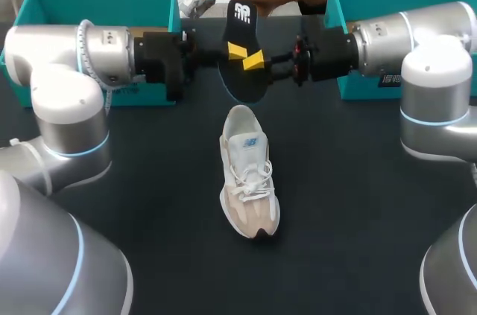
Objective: Take the shoe out of the shoebox, open the shoe tongue, remove and reinsert the insole, then place the shoe into the shoebox
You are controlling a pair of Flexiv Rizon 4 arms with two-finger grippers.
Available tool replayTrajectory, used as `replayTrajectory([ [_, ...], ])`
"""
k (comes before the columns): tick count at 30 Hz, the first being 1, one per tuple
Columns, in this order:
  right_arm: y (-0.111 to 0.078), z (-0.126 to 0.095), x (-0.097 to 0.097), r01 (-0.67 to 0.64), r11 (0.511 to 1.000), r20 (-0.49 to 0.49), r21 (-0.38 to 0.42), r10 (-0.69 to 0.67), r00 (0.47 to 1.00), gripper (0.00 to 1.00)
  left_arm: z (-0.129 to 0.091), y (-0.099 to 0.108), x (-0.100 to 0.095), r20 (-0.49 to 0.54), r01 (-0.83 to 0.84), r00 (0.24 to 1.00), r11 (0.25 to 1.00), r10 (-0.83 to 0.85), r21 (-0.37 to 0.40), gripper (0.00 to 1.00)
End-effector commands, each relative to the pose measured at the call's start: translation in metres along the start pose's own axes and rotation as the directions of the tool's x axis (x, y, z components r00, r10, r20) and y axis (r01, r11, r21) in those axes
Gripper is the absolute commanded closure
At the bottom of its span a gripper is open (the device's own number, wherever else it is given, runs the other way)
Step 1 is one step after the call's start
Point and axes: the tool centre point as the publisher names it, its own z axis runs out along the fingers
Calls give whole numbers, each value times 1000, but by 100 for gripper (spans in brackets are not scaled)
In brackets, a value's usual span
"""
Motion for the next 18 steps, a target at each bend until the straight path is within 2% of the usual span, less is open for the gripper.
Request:
replayTrajectory([
  [1, 2, 2, -1, -2, 1000, 1, 5, 2, 1000, 67, 4, 1, 1, 2, -1, 1000, 1000, 1, -7, 100],
  [10, 2, 3, -1, -1, 1000, 0, 6, 1, 1000, 74, 10, 1, 2, 5, 4, 1000, 1000, -4, 2, 100],
  [13, 2, 3, -1, 0, 1000, 1, 6, 0, 1000, 83, 10, 1, 2, 8, 5, 1000, 1000, -6, 3, 100],
  [15, 2, 3, -1, 0, 1000, 1, 6, 0, 1000, 98, 9, 0, 2, 8, 6, 1000, 1000, -6, 4, 100],
  [18, 2, 3, -1, 1, 1000, 0, 7, -1, 1000, 100, 7, -1, 2, 14, 10, 1000, 1000, -10, 6, 100],
])
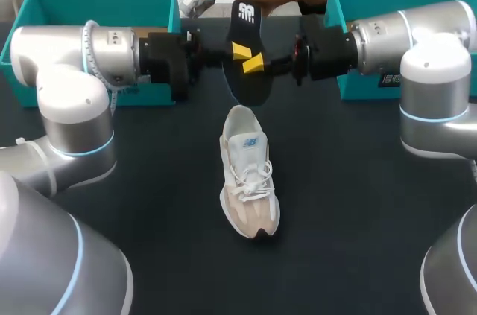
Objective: Take the shoe out of the shoebox, open the shoe tongue, remove and reinsert the insole, then place the shoe into the shoebox
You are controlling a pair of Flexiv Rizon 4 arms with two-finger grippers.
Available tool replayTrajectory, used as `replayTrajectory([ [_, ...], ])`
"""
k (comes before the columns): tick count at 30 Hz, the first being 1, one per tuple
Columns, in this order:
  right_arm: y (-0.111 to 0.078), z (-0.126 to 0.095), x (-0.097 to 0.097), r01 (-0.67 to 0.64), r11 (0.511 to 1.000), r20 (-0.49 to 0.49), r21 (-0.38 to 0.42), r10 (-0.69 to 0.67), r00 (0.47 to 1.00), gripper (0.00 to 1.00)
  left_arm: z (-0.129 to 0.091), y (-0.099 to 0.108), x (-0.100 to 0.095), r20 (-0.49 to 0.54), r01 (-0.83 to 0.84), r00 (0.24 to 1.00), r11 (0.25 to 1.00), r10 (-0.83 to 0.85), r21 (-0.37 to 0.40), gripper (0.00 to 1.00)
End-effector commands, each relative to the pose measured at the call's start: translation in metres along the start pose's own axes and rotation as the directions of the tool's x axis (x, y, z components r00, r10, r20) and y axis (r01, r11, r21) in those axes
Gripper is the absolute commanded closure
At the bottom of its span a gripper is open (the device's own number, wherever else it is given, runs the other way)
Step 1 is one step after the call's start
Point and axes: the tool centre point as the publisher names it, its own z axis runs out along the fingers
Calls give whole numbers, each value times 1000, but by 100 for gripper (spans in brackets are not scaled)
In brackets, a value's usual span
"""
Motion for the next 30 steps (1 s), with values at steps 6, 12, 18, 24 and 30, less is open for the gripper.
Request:
replayTrajectory([
  [6, 1, 4, -1, 4, 1000, 3, 2, -4, 1000, 100, -1, -2, 2, 4, 19, 1000, 1000, -19, 14, 83],
  [12, 1, 4, -3, 9, 1000, 11, 1, -9, 1000, 100, -11, -6, 0, 6, 70, 997, 997, -71, 26, 0],
  [18, 3, 0, -7, 53, 998, 25, -22, -52, 998, 100, -32, -6, 2, -51, 237, 970, 971, -237, 7, 0],
  [24, 7, -8, -7, 164, 984, 20, -68, -163, 986, 100, -52, -10, 11, -96, 435, 892, 897, -441, -77, 0],
  [30, 11, -10, -9, 294, 949, 22, -111, -294, 956, 100, -64, -14, 26, -67, 608, 781, 780, -621, -144, 0],
])
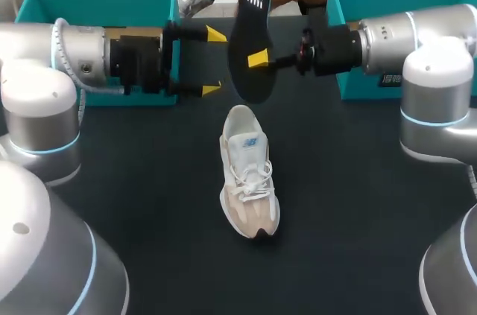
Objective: Take the shoe out of the shoebox, open the shoe tongue, remove and reinsert the insole, then place the shoe into the shoebox
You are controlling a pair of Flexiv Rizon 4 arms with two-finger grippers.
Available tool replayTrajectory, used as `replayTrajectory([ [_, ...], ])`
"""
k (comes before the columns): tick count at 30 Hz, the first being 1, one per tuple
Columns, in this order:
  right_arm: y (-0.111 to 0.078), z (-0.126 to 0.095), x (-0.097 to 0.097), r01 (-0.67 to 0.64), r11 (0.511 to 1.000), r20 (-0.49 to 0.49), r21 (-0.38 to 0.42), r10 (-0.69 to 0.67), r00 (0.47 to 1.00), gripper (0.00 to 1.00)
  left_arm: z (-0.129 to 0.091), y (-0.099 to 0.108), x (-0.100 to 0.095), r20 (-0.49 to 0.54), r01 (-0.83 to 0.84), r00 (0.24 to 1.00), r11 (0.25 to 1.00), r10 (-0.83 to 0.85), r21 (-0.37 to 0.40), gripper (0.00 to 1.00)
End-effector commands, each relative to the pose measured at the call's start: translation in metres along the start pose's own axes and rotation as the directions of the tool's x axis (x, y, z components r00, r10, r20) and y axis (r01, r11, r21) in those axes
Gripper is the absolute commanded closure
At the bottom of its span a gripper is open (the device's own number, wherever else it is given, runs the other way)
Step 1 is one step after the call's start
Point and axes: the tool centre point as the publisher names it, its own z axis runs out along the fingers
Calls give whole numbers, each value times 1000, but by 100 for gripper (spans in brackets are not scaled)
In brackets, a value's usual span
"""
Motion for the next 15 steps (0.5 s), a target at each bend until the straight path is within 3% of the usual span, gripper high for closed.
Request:
replayTrajectory([
  [1, -4, 2, 0, 82, 996, -12, -34, -83, 996, 100, -9, -4, 11, 23, 168, 986, 984, -167, -51, 0],
  [8, -2, 4, 3, 203, 976, -37, -77, -206, 978, 100, -15, 7, 32, 42, 372, 928, 926, -370, -63, 0],
  [9, -3, 4, 4, 204, 975, -38, -93, -208, 977, 100, -16, 9, 36, 28, 401, 916, 911, -400, -97, 0],
  [15, -4, 2, 4, 192, 976, -16, -108, -194, 981, 100, -16, 9, 36, 28, 401, 916, 911, -400, -97, 0],
])
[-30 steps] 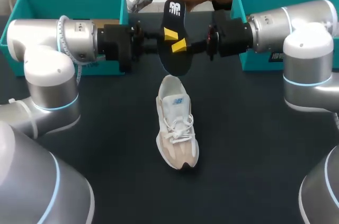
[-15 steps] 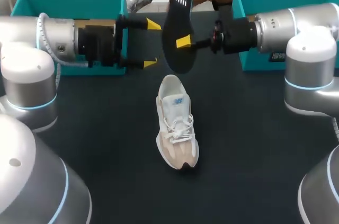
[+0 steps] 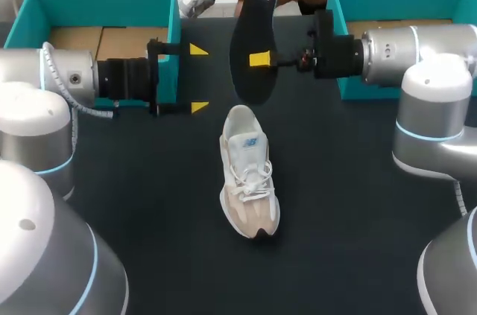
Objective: Take the shoe out of the shoebox, open the shoe tongue, remove and reinsert the insole, then place the shoe into the shoebox
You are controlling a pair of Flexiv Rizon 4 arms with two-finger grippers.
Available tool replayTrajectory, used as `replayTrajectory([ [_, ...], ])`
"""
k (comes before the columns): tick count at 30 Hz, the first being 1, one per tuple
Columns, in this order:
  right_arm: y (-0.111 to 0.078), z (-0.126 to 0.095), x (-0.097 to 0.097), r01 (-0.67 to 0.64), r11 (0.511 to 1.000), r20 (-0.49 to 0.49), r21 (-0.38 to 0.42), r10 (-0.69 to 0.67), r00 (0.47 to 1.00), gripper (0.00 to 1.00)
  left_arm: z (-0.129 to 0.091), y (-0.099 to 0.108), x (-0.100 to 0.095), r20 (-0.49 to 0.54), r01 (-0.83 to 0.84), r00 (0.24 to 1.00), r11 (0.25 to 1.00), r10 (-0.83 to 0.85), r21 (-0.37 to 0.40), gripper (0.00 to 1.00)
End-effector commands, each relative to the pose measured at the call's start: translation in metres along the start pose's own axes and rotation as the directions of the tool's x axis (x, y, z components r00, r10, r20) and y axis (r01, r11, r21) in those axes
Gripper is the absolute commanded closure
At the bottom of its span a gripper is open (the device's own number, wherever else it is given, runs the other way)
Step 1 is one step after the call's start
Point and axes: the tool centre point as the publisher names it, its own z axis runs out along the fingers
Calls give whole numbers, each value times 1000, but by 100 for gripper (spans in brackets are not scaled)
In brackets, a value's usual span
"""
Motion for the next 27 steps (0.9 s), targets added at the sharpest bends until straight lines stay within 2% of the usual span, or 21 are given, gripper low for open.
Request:
replayTrajectory([
  [1, -4, 1, 4, 0, 1000, 9, -18, 0, 1000, 100, 1, -4, -2, -4, 2, 1000, 1000, -2, -10, 0],
  [9, -4, 1, 4, 0, 1000, 9, -18, 0, 1000, 100, 1, -4, -2, -4, 2, 1000, 1000, -2, -10, 0],
  [11, -4, 1, 4, 0, 1000, 9, -18, 0, 1000, 100, 1, -1, 7, -53, 67, 996, 998, -68, -21, 0],
  [12, -4, -1, 1, 18, 999, 23, -36, -17, 1000, 100, 2, 1, 11, -77, 86, 993, 996, -88, -28, 0],
  [13, -5, -2, -3, 55, 998, 52, -8, -54, 997, 100, 2, 3, 16, -101, 104, 989, 994, -108, -37, 0],
  [15, -4, -1, -7, 139, 989, 37, -41, -137, 990, 100, 3, 8, 23, -132, 151, 979, 987, -157, -55, 0],
  [16, -2, 0, -9, 179, 984, 51, -10, -178, 983, 100, 3, 9, 27, -143, 170, 974, 984, -177, -60, 0],
  [19, 2, 3, -14, 276, 961, 33, -5, -276, 961, 100, 3, 13, 37, -189, 211, 956, 974, -224, -88, 0],
  [21, 2, 5, -16, 281, 960, 34, 4, -281, 959, 100, 3, 14, 43, -224, 230, 943, 968, -247, -96, 0],
  [24, -1, 11, -25, 319, 948, -21, 14, -319, 948, 100, 6, 19, 54, -266, 251, 925, 962, -272, -110, 0],
  [27, -6, 15, -33, 359, 933, -31, 31, -358, 933, 100, 9, 23, 63, -270, 266, 919, 957, -287, -112, 0],
])
